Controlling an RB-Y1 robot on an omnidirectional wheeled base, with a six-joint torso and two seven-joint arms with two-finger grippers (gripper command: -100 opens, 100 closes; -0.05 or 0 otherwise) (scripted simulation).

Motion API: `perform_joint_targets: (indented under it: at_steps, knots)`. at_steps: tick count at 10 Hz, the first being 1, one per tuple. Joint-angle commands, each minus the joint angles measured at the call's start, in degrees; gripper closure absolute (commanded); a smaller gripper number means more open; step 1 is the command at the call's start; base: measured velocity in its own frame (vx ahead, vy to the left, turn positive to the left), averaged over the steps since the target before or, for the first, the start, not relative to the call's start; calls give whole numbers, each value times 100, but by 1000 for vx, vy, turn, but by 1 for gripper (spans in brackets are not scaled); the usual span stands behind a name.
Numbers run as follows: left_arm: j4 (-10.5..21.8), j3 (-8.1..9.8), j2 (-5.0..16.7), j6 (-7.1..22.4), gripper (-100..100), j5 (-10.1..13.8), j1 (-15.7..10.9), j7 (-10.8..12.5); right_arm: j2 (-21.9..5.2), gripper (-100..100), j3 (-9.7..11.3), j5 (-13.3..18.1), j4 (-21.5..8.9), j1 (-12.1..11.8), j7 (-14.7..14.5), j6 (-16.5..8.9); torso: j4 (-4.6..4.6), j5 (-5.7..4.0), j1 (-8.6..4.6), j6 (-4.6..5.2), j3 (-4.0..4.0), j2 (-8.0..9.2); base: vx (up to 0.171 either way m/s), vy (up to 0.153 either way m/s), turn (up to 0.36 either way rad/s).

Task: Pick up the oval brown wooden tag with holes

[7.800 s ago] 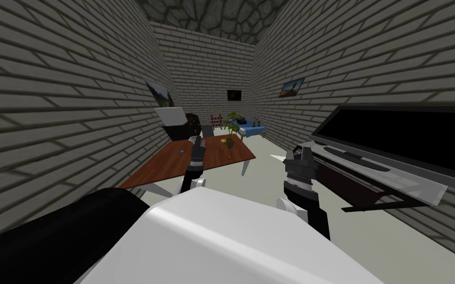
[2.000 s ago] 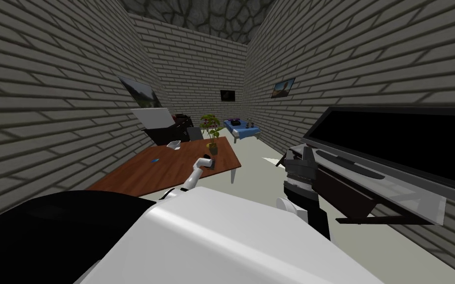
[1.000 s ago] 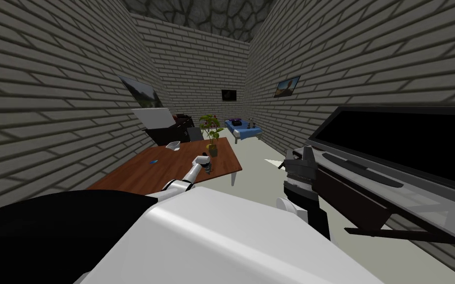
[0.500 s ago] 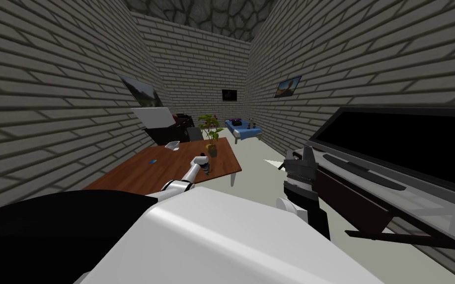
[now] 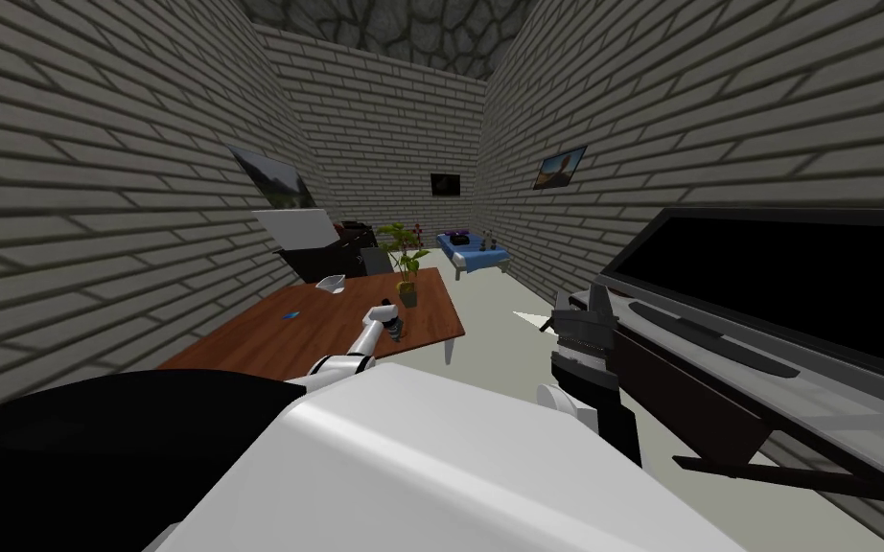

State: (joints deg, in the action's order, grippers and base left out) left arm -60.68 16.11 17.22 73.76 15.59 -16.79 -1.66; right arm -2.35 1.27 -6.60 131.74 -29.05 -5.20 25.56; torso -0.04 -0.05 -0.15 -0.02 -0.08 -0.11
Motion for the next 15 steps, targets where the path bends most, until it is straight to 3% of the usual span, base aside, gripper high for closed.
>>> perform_joint_targets:
  at_steps: [1,2,3,4,5,6,7,8,9,10,11,13,14,15]
  knots:
    - [61,286,2,-49,-100,-40,63,-286,0,0,0,0,0,0,0,0,0,0,0,0,0,0,43,-67,11]
    - [61,308,2,-49,-100,-40,63,-372,0,0,0,0,0,0,0,0,0,-1,-5,-1,0,0,36,-59,16]
    - [96,547,3,-72,-100,-75,121,-570,0,0,0,0,0,0,0,0,1,-1,-4,0,1,2,44,-73,13]
    - [96,567,3,-72,-100,-75,121,-651,0,0,0,0,0,0,0,0,0,-1,-8,-1,1,1,38,-52,19]
    - [130,811,5,-95,-100,-110,180,-866,0,0,0,0,0,0,0,0,1,-1,-2,0,1,2,46,-57,10]
    - [130,825,5,-95,-100,-110,180,-929,0,0,0,0,0,0,0,0,0,-1,-3,-1,1,1,42,-50,14]
    - [164,1069,7,-118,-100,-145,238,-1134,0,0,0,0,0,0,0,0,0,0,0,1,0,1,53,-65,13]
    - [164,1083,7,-118,-100,-145,238,-1208,0,0,0,0,0,0,0,0,0,-1,-4,-1,-1,-2,44,-63,16]
    - [198,1329,9,-141,-100,-180,296,-1418,0,0,0,0,0,0,0,0,0,-1,-4,1,0,0,49,-71,11]
    - [198,1341,9,-141,-100,-180,296,-1487,0,0,0,0,0,0,0,0,0,-1,-7,0,-1,-2,40,-59,15]
    - [233,1591,11,-164,-100,-215,355,-1715,0,0,0,0,0,0,0,0,0,-1,-3,1,0,1,49,-66,14]
    - [219,1567,17,-158,-100,-198,364,-1715,0,0,0,0,0,0,0,0,0,-1,-2,1,0,0,30,-38,10]
    - [223,1574,16,-161,100,-200,363,-1737,0,0,0,0,0,0,0,0,2,1,9,1,4,7,0,0,0]
    - [223,1573,15,-160,100,-200,363,-1735,0,0,0,0,0,0,0,0,3,3,16,1,7,12,0,0,0]
